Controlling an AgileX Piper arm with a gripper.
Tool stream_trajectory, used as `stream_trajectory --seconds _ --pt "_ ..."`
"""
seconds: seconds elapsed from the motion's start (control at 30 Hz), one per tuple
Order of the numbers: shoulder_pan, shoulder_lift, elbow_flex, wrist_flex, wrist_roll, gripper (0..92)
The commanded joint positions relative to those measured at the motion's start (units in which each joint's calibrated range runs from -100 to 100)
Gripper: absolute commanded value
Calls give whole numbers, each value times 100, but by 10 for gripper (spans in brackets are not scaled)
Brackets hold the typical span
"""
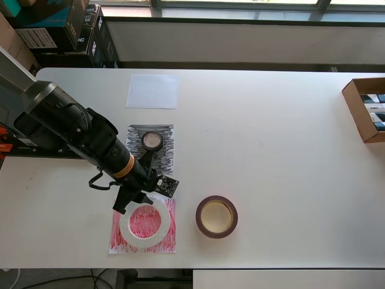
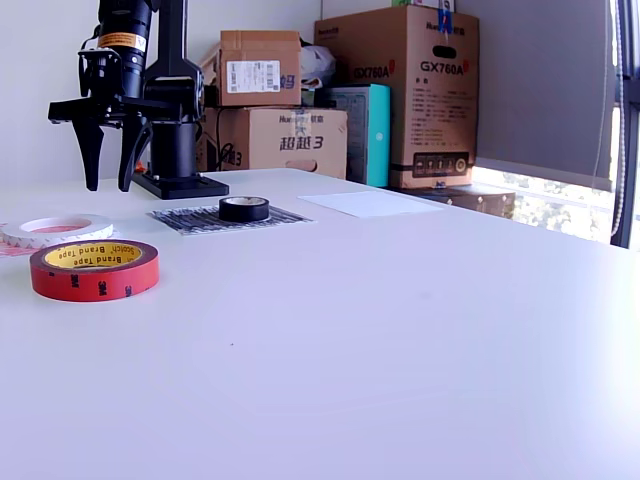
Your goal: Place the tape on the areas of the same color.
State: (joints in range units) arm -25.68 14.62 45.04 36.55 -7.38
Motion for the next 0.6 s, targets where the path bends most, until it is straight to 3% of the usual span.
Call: stream_trajectory --seconds 0.0,0.1,0.27,0.57 --pt "-19 44 26 244 43 417" --pt "-35 35 -11 303 43 444" --pt "-75 44 -429 1160 68 526" --pt "-161 147 -765 1270 60 528"
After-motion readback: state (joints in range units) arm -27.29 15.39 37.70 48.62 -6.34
